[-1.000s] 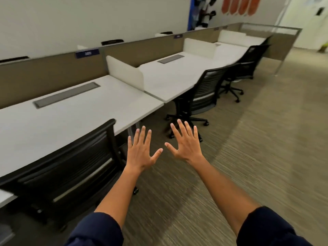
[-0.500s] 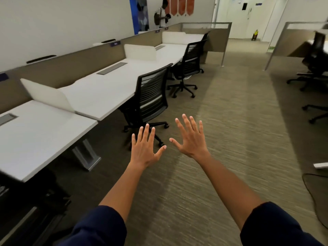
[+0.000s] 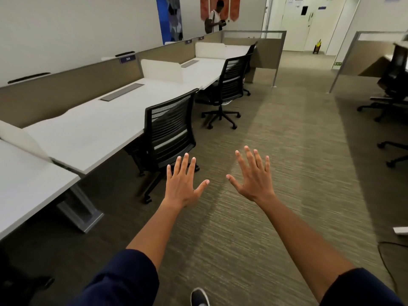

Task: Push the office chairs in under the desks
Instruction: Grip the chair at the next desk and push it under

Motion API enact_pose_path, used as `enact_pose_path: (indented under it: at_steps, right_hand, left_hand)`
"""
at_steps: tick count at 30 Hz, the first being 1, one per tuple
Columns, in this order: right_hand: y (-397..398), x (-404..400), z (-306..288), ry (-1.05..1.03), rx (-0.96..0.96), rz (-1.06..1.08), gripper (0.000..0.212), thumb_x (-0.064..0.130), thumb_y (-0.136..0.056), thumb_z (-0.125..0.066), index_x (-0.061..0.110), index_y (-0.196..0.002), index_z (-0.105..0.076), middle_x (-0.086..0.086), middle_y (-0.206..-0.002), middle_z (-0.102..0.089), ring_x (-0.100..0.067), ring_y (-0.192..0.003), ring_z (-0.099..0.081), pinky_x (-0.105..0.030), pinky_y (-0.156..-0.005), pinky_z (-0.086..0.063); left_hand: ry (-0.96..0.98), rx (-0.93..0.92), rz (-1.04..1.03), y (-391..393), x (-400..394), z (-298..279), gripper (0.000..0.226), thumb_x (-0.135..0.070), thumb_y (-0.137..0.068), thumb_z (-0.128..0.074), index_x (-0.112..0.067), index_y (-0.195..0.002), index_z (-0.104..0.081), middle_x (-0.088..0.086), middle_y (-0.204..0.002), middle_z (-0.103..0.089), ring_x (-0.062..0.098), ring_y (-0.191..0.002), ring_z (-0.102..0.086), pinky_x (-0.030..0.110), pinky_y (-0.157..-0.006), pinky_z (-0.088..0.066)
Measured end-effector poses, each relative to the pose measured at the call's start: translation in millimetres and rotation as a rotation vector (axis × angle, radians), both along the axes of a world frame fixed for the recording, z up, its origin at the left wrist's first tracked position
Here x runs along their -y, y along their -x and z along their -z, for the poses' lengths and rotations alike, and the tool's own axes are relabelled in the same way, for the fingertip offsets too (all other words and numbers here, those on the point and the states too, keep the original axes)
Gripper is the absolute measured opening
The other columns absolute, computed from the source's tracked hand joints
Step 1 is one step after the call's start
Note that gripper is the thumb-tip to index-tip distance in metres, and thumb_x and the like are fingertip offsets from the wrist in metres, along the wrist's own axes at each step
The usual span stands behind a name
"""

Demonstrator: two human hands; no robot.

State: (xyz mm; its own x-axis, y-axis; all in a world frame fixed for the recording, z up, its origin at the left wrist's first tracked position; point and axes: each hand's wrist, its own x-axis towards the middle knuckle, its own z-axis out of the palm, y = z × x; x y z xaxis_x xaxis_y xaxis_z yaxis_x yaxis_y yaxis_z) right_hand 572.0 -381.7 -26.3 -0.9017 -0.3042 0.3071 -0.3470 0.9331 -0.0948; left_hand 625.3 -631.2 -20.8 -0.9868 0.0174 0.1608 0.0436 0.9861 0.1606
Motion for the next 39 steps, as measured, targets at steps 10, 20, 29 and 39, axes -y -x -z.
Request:
enact_pose_path:
  at_steps: [10,20,29,39]
  right_hand:
    - [217,8,-11,-0.034,-0.017,-0.013,0.089,0.078,-0.092,-0.025,0.028,-0.163,-0.005,-0.008,-0.171,0.0,-0.033,-0.157,-0.001,-0.062,-0.124,-0.003]
    - [429,84,-16,-0.025,-0.008,-0.174,0.089,0.079,-0.091,-0.02,0.028,-0.162,-0.004,-0.008,-0.171,0.0,-0.033,-0.157,-0.003,-0.062,-0.124,-0.002]
    - [620,165,3,-0.041,0.004,-0.445,0.093,0.082,-0.086,-0.009,0.028,-0.162,-0.004,-0.008,-0.171,-0.001,-0.033,-0.157,-0.004,-0.063,-0.124,-0.006]
    - [779,245,15,-0.117,0.068,-0.751,0.091,0.081,-0.088,-0.013,0.028,-0.162,-0.003,-0.007,-0.171,0.0,-0.034,-0.157,-0.002,-0.061,-0.125,-0.001]
  left_hand:
    - [-0.011,-0.04,-0.026,232,9,5,0.094,-0.078,-0.091,-0.022,-0.019,-0.162,-0.002,0.007,-0.17,0.007,0.028,-0.156,0.009,0.058,-0.125,0.001]
    - [0.037,-0.037,-0.175,406,74,-11,0.096,-0.079,-0.088,-0.019,-0.019,-0.162,-0.004,0.008,-0.17,0.005,0.029,-0.157,0.007,0.059,-0.125,-0.001]
    - [0.094,-0.003,-0.483,521,141,8,0.094,-0.078,-0.09,-0.023,-0.02,-0.162,-0.003,0.007,-0.17,0.007,0.027,-0.157,0.009,0.057,-0.125,0.001]
    - [0.076,0.082,-0.798,617,183,15,0.094,-0.08,-0.089,-0.016,-0.02,-0.161,-0.007,0.01,-0.17,-0.002,0.028,-0.157,0.002,0.055,-0.125,-0.003]
